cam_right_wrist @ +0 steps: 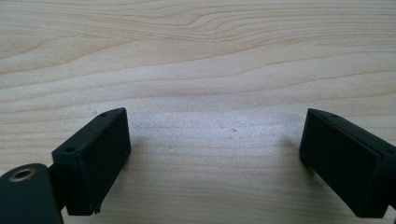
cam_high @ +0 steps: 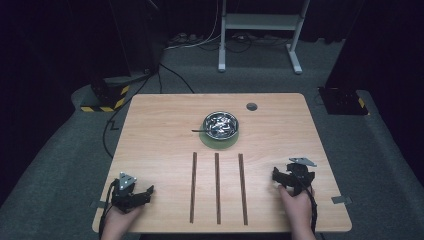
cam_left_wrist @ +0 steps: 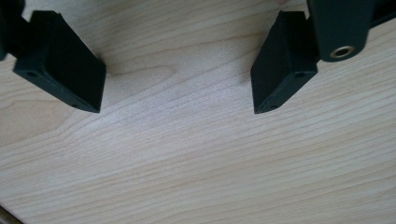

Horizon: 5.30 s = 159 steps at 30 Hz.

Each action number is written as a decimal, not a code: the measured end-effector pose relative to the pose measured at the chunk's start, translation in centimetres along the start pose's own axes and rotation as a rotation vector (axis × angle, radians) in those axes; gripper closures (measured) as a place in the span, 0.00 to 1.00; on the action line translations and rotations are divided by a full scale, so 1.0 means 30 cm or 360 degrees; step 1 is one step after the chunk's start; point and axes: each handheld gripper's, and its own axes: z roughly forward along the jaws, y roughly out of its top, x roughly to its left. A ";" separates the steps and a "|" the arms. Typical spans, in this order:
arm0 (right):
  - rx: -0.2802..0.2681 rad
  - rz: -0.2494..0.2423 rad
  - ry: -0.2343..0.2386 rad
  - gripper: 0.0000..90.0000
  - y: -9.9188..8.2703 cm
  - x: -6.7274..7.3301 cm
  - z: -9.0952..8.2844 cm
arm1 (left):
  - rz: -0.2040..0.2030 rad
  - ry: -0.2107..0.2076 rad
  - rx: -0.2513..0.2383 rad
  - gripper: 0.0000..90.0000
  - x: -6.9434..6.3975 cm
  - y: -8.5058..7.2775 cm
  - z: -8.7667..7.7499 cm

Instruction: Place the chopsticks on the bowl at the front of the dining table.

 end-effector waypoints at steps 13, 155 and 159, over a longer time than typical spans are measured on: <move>-0.0004 -0.0092 0.0108 0.10 -0.013 -0.016 -0.014 | 0.0033 -0.0024 0.0008 0.19 0.000 -0.001 -0.001; 0.0243 -0.0405 0.0325 0.92 0.048 0.190 -0.061 | 0.0060 -0.0050 0.0018 0.19 0.001 0.003 0.002; 0.0250 -0.0401 0.0323 0.88 0.046 0.188 -0.065 | 0.0060 -0.0051 0.0018 0.19 0.001 0.003 0.002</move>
